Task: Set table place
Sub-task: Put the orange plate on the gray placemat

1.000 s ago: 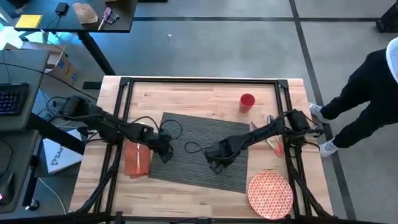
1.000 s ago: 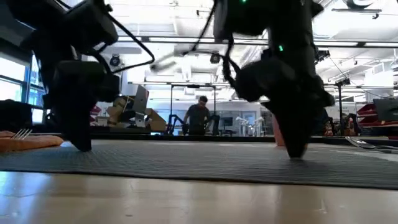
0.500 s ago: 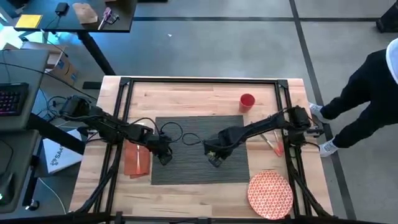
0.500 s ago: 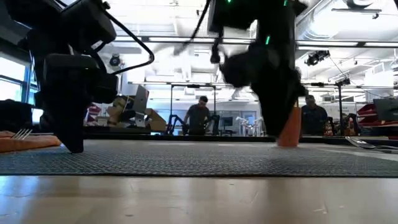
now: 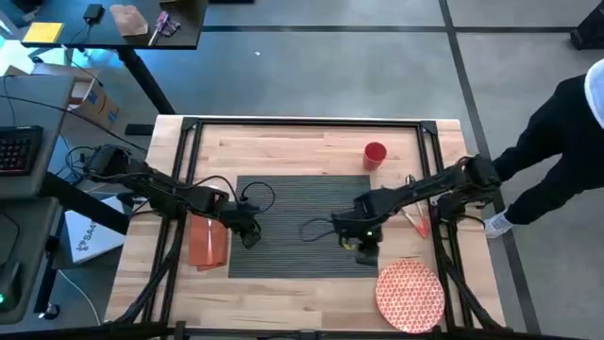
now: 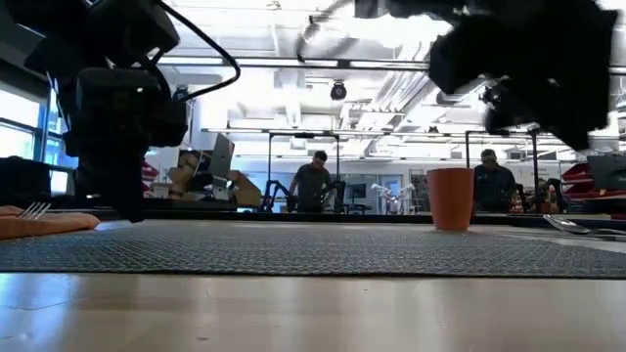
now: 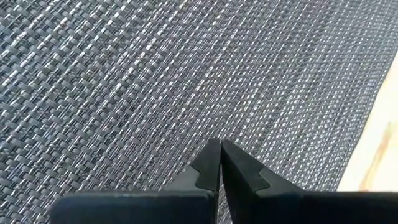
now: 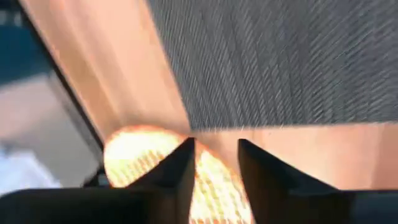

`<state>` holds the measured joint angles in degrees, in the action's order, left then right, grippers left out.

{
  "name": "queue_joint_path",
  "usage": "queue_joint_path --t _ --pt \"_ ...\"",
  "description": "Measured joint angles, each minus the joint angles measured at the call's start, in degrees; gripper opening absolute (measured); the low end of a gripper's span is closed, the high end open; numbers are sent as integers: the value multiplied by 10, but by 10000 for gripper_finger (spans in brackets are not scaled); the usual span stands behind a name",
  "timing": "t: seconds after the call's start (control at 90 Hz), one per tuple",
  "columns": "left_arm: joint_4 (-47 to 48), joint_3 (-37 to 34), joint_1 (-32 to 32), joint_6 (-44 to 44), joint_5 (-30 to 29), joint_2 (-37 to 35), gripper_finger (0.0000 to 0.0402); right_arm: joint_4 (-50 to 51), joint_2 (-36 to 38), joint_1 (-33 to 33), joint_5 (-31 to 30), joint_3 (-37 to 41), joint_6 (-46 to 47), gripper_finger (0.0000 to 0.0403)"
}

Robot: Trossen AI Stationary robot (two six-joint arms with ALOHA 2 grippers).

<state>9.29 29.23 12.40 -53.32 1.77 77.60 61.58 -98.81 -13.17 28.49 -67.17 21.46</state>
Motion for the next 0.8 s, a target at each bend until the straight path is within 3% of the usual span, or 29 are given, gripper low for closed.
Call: queue_joint_path --t 0.156,0.278,0.467,0.8 --pt "-1 0 1 -1 6 0 0 -19 -1 -12 17 55 -95 205" --pt "-1 0 1 -4 6 0 0 -30 -1 -30 23 89 -153 222" --pt "-3 1 1 -10 8 -1 0 -82 -1 -61 43 139 -187 214" --pt "-3 1 1 -30 9 -1 0 -182 2 -97 32 203 -123 179"
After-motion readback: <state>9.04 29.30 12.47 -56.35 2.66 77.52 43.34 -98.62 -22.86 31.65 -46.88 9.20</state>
